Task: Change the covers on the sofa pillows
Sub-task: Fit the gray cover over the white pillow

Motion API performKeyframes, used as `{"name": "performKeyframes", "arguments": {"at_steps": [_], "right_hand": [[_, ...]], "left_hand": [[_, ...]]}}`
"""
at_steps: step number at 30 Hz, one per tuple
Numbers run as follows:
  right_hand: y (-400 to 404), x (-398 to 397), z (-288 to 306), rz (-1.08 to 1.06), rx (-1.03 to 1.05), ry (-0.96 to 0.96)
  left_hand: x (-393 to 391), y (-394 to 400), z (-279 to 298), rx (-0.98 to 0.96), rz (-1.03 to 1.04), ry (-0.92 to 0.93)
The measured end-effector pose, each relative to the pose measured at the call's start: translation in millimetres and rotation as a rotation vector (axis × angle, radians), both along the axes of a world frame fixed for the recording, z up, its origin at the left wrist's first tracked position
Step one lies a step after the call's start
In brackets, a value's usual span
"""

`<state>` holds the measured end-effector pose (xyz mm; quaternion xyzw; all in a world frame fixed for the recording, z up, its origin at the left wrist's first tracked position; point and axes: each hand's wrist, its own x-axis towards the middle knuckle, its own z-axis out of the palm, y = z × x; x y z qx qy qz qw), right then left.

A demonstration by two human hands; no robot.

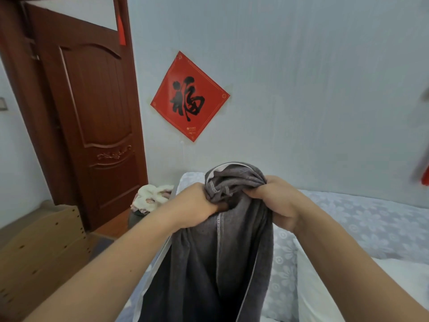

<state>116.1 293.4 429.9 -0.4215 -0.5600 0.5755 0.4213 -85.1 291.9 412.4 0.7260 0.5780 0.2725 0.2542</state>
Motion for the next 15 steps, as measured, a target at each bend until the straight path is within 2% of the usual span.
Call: {"name": "performKeyframes", "arguments": {"at_steps": [1, 3, 5, 8, 9, 11, 15], "right_hand": [[-1.8, -2.8, -1.5, -0.009, 0.008, 0.009], [-6.3, -8.8, -6.6, 0.007, 0.047, -0.014], [-10.7, -12.0, -12.4, 0.035, 0.109, -0.102], [-13.0, -11.4, -21.4, 0.046, 0.159, -0.225], [-12.7, -10.8, -24.4, 0.032, 0.167, -0.231], [-11.6, -10.0, -29.9, 0.002, 0.163, -0.2], [-14.0, -10.3, -36.5, -0.073, 0.166, -0.176]], "left_hand": [[1.1, 0.3, -1.2, 0.037, 0.011, 0.077], [0.5, 0.1, -3.8, 0.083, 0.061, 0.097], [-1.7, -3.2, -1.2, 0.058, 0.101, -0.099], [-0.9, -10.9, 6.3, -0.213, 0.082, -0.654], [1.5, -14.0, 8.1, -0.274, 0.069, -0.777], [6.6, -16.9, 5.9, -0.281, 0.07, -0.868], [14.1, -19.3, -0.3, -0.264, 0.14, -0.921]]}}
